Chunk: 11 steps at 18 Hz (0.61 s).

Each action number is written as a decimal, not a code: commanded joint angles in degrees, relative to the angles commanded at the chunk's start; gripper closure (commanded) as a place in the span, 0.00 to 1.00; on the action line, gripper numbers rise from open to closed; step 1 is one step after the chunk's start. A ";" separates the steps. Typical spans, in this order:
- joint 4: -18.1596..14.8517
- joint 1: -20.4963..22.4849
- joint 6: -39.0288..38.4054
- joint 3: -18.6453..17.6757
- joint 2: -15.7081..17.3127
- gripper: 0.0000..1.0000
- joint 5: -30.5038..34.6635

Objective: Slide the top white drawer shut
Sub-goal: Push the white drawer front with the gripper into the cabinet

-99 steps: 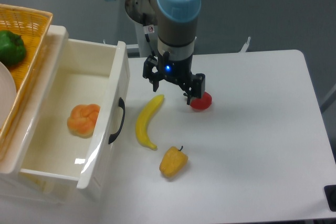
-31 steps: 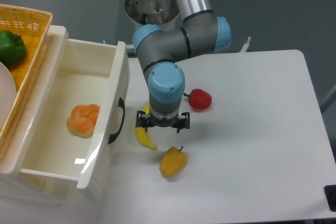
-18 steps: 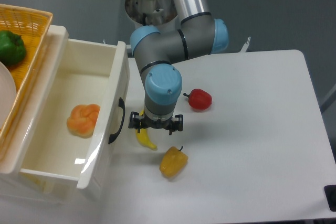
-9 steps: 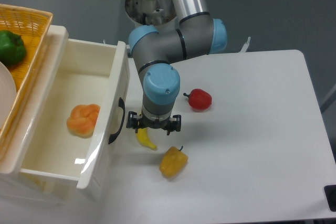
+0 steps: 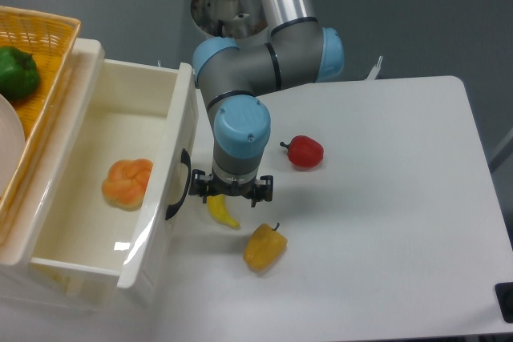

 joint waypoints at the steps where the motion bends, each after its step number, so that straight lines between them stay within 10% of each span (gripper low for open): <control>1: 0.00 -0.26 0.00 0.26 0.00 0.00 -0.18; 11: 0.00 -1.50 0.00 0.53 0.09 0.00 -0.35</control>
